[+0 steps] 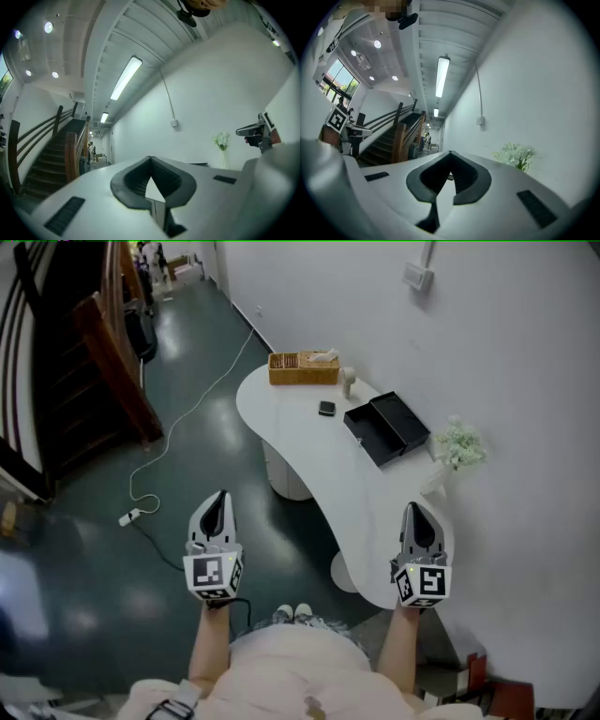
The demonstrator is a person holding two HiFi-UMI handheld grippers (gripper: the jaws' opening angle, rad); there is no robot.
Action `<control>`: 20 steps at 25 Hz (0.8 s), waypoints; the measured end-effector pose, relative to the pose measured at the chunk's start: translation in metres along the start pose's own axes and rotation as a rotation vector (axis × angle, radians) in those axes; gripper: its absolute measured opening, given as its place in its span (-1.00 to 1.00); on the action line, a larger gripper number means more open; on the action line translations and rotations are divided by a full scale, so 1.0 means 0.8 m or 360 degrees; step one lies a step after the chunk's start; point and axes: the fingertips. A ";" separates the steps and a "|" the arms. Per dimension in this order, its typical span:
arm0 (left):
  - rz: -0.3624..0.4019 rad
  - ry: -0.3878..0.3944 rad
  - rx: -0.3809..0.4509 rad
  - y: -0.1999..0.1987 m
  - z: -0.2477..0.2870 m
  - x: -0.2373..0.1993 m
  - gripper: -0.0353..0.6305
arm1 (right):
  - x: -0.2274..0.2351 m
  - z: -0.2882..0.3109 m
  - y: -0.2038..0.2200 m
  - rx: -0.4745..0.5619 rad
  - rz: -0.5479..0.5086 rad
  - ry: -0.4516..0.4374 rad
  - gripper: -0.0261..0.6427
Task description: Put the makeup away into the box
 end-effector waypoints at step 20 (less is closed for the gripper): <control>-0.0036 0.0062 0.0015 0.005 0.003 0.014 -0.82 | 0.007 -0.006 0.011 -0.0027 0.0103 0.0106 -0.88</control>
Point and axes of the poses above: the fingertips, and each gripper's own axes: z forward along the fingers, x to its right, y out of its underside, and after that the axes turned 4 degrees about y, right-handed
